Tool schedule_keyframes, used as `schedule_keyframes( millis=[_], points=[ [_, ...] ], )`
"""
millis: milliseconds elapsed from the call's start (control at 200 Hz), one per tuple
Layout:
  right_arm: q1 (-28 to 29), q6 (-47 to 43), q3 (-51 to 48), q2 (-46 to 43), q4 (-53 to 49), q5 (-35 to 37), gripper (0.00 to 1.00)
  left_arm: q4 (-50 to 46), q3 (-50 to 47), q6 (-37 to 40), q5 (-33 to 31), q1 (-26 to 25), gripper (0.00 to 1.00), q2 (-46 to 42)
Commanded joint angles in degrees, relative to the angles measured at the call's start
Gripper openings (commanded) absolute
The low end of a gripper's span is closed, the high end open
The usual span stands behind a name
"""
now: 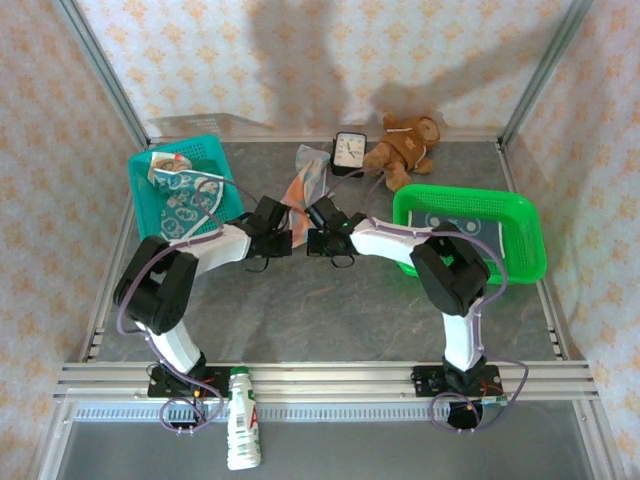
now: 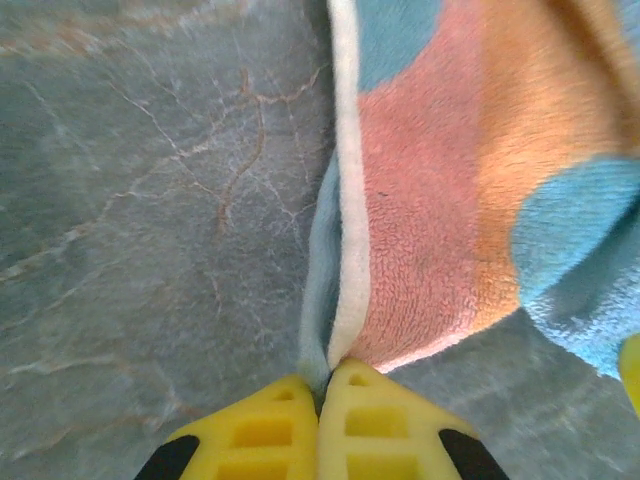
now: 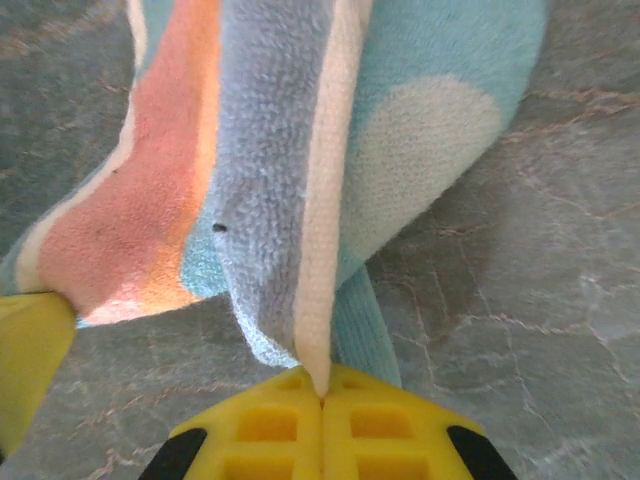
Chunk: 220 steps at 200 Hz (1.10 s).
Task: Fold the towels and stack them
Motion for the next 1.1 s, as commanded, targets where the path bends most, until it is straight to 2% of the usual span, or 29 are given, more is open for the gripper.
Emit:
schedule_keyframes(
  millis=[0,235,330,475,626,676,736,791,871,931,1096],
  points=[
    [0.0,-0.9,-0.5,-7.8,-4.4,2.9,0.0,-7.1,2.0,-1.7,-1.7,-0.3,0.0,-7.7],
    [-2.7,-0.9,-3.3,-17.0,-12.8,3.0,0.0,-22.1,4.4,-6.2,-4.3,0.6,0.0,-15.4],
    [-4.5,-0.7,-4.1,-18.9,-15.6,2.1,0.0,-24.7,5.2,-8.5,-1.2,1.0,0.0,-15.0],
    [-6.5,-1.1,-3.5,-17.5,-18.6,1.2,0.0,-23.7,4.1,-12.1,1.9,1.0,0.0,-12.8],
    [-8.5,-0.6,-0.9,-10.6,-23.4,2.0,0.0,-24.5,5.0,-13.5,2.2,1.0,0.01,-8.1],
    [-8.7,-0.9,-0.2,-8.5,-23.8,1.9,0.0,-24.4,5.6,-13.6,2.4,1.0,0.08,-6.3],
    [-8.7,-1.2,0.6,-6.5,-24.1,2.2,0.0,-24.7,6.6,-13.6,1.9,0.9,0.35,-4.6],
    [-8.7,-1.3,1.3,-5.4,-24.5,2.7,0.09,-25.0,7.3,-13.4,1.4,1.0,0.48,-3.5],
    [-8.7,-1.4,1.2,-5.4,-23.6,2.3,0.12,-24.9,7.6,-13.0,0.8,1.0,0.5,-3.2],
    [-8.7,-1.3,0.8,-6.0,-23.2,2.3,0.24,-24.8,7.2,-12.6,0.8,0.9,0.53,-3.2],
    [-8.7,-1.6,-1.8,-8.0,-21.8,2.0,0.3,-22.9,5.1,-11.7,2.2,1.0,0.53,-2.9]
  ],
)
